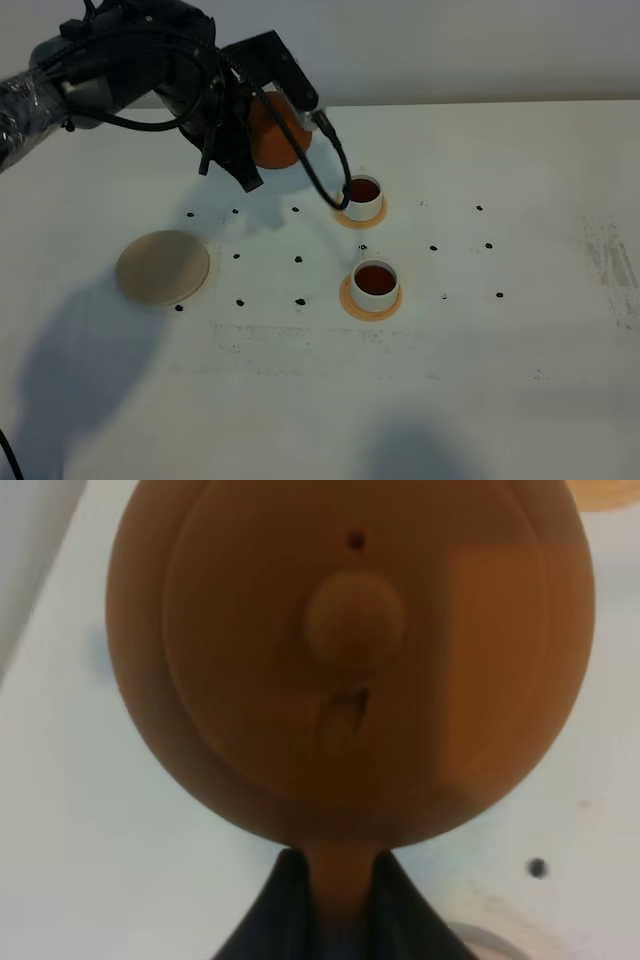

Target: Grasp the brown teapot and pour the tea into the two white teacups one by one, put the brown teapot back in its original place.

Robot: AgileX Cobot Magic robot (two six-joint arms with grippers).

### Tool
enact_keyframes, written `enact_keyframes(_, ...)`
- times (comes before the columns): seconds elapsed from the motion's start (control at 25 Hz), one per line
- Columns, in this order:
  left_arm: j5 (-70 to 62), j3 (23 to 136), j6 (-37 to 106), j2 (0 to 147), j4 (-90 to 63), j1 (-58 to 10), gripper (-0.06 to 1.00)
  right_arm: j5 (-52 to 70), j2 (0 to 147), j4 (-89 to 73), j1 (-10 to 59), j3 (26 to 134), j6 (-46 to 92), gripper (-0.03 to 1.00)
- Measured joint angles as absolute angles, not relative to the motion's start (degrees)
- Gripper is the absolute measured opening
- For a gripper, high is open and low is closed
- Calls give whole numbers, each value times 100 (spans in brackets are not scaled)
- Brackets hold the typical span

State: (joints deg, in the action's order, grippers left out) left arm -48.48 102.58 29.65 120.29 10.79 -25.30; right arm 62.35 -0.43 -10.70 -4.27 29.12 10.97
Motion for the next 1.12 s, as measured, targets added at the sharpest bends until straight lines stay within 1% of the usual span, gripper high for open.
enact_keyframes(0.16,-5248,10263,2361,12082,968,-2525,12,6235,-43,-1070,-427,2912,1097,44)
enact_keyframes(0.32,-5321,10268,2087,12265,770,-2525,12,6235,-43,-1070,-427,2912,1097,44)
enact_keyframes(0.56,-5384,10409,1938,12615,419,-2525,12,6235,-43,-1070,-427,2912,1097,44)
enact_keyframes(1.12,-5498,10428,1748,13063,292,-2430,12,6235,-43,-1070,-427,2912,1097,44)
